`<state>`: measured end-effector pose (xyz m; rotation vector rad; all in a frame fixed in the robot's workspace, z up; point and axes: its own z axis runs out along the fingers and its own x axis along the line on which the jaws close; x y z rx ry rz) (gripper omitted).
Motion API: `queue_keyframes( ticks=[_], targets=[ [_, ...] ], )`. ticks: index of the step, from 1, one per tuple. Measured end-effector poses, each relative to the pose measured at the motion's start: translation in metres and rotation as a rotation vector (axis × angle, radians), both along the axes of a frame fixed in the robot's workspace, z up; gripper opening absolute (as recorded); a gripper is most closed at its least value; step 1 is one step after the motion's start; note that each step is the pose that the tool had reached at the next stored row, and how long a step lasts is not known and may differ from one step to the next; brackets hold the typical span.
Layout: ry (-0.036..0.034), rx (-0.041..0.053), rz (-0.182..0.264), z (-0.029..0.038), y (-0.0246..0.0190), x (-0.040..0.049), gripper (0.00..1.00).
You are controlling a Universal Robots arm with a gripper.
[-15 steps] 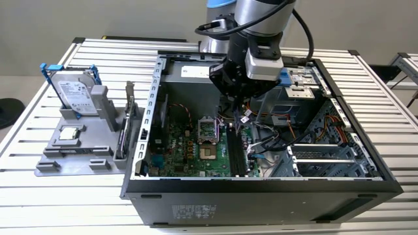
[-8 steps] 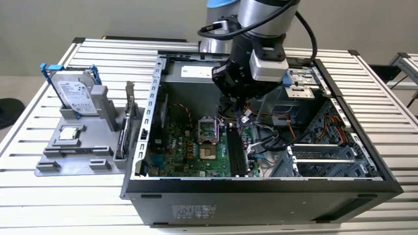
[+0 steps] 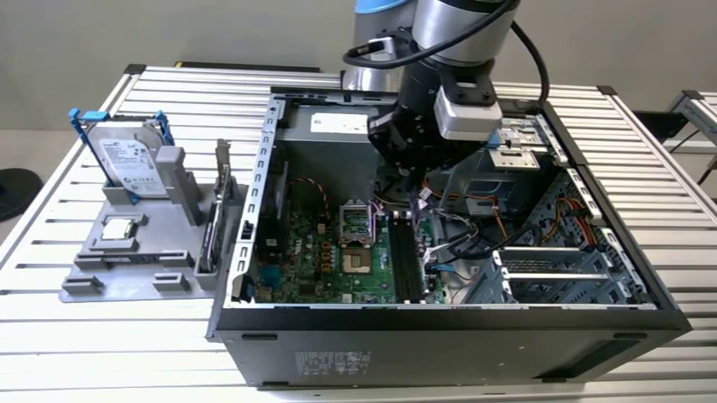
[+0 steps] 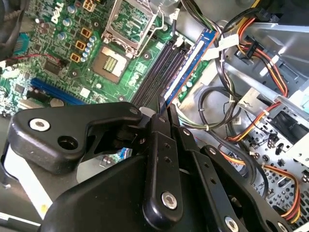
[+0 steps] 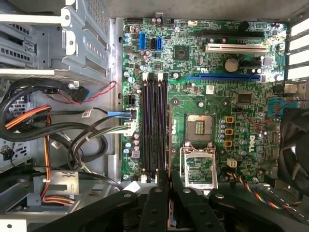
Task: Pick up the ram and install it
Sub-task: 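Insert the ram into the slot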
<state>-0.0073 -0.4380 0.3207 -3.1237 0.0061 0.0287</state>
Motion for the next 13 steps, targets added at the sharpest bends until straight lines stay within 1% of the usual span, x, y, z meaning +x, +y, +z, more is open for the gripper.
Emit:
queue_keyframes(
  ticks=[4, 13],
  targets=[
    [-0.0001, -0.0011, -0.001, -0.0008, -0.0004, 0.0024, 0.0],
    [0.0, -0.0012, -0.022, -0.0029, -0.0014, 0.0077, 0.0]
  ],
)
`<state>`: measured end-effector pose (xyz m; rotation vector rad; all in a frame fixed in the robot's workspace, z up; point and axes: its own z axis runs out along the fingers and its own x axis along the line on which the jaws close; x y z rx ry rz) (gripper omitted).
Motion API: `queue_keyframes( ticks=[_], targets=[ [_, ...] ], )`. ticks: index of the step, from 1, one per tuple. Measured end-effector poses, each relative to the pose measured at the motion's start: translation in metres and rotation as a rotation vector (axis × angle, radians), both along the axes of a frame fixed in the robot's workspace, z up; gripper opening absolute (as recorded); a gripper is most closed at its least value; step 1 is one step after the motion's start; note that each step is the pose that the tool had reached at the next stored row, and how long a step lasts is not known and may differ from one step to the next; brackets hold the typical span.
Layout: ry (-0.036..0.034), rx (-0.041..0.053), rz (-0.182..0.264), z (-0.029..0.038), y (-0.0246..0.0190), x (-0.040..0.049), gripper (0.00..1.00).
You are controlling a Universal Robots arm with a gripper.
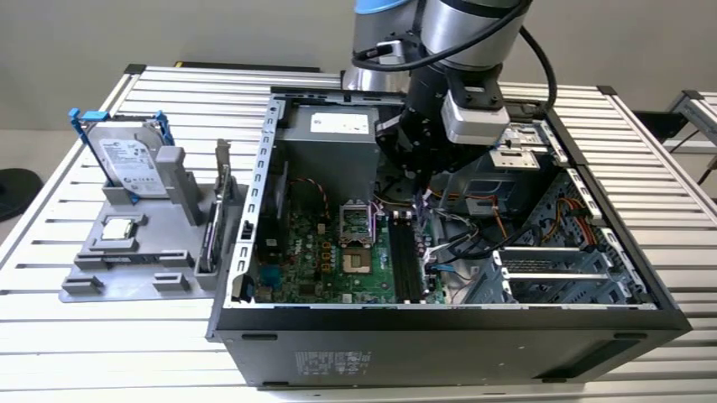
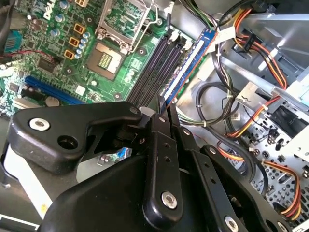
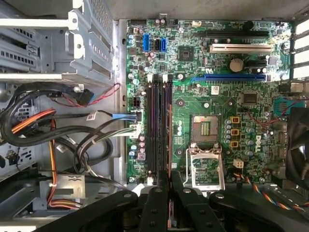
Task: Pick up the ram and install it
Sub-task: 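Insert the ram into the slot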
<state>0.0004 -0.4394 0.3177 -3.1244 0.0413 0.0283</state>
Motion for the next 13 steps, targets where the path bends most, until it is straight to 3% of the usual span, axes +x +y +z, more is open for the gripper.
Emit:
queue_keyframes(
  ticks=[13],
  targets=[
    [0.0001, -0.0001, -0.019, -0.0045, -0.0011, 0.0063, 0.0]
  ],
)
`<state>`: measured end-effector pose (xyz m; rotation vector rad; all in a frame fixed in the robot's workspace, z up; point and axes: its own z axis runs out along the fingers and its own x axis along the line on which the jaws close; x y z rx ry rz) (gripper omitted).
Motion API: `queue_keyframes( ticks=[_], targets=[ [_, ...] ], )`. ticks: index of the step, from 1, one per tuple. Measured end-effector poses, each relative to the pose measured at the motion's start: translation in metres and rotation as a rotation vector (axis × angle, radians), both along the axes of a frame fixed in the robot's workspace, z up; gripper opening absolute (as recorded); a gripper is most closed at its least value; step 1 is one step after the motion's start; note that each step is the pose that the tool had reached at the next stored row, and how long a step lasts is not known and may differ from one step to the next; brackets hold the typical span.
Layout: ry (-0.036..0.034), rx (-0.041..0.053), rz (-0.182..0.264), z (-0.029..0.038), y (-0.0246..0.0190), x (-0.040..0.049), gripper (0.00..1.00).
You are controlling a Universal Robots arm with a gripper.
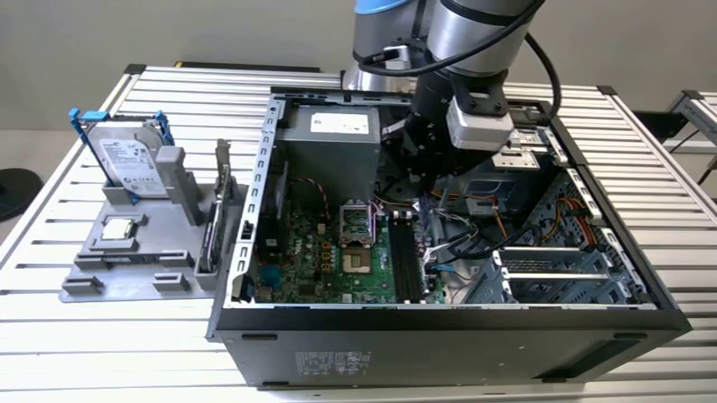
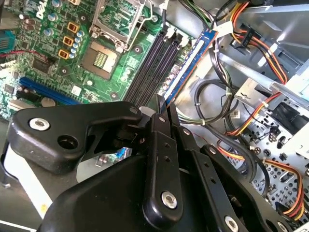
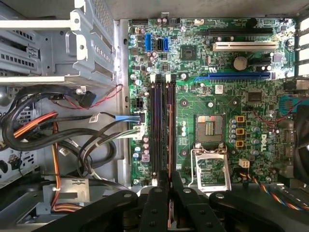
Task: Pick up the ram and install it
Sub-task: 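Insert the ram into the slot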
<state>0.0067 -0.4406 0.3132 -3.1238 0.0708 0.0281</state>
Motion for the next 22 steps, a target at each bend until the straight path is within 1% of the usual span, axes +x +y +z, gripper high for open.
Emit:
queue_keyframes(
  ticks=[9, 17, 21, 22],
  targets=[
    [0.0, 0.0, -0.008, -0.0022, -0.0031, 0.0055, 0.0],
    [-0.0001, -0.0001, -0.009, -0.004, -0.0075, 0.0069, 0.0],
    [-0.0001, -0.0003, -0.009, -0.0054, -0.0115, 0.007, 0.0],
    [-0.0001, 0.0001, -0.009, -0.0069, -0.0118, 0.007, 0.0]
  ],
)
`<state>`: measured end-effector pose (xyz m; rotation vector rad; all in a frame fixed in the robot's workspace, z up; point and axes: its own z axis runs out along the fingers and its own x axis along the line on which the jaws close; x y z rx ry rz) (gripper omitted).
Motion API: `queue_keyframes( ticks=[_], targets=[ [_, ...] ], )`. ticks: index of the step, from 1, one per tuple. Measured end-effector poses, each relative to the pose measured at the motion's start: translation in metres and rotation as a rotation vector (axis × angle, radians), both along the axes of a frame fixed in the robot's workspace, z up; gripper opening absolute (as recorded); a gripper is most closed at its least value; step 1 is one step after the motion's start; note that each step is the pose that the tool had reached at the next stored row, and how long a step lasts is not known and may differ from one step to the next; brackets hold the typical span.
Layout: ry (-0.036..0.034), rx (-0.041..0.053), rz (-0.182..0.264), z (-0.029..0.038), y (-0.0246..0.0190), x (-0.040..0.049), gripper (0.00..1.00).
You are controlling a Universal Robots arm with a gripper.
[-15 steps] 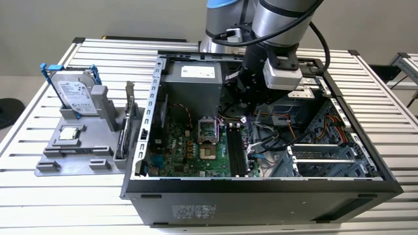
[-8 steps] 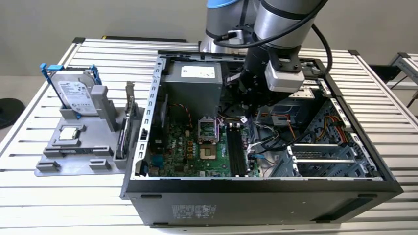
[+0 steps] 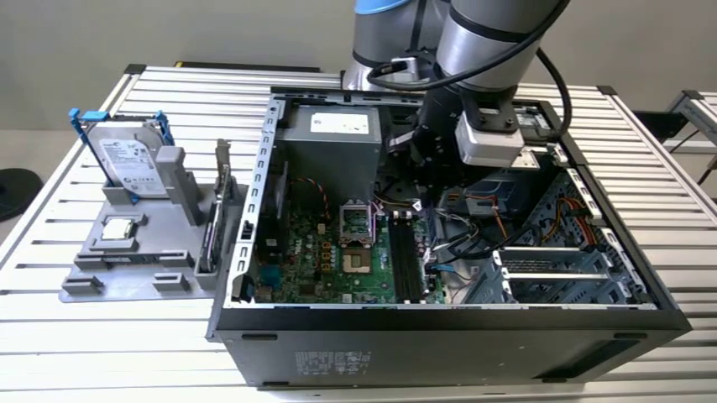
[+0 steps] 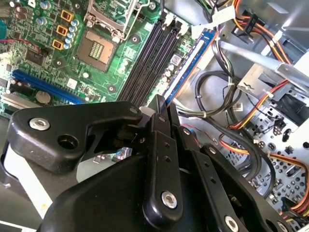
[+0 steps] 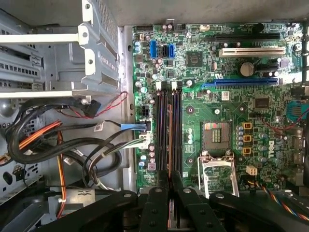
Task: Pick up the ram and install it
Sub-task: 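Insert the ram into the slot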
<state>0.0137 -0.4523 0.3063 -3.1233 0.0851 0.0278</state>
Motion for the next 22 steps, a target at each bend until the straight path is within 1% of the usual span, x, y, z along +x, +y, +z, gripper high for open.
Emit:
queue_keyframes(
  ticks=[4, 8, 11, 14, 22],
  targets=[
    [0.0001, -0.0016, 0.0, -0.0036, -0.0016, 0.0, 0.0],
    [0.0001, -0.0045, 0.0, -0.0082, -0.0017, 0.0001, 0.0],
    [0.0, -0.0062, 0.0, -0.0129, -0.0017, 0.0001, 0.0],
    [-0.0003, -0.0066, 0.0, -0.0175, -0.0018, 0.0001, 0.0],
    [-0.0003, -0.0076, 0.0, -0.0257, -0.0027, 0.0007, 0.0]
  ],
)
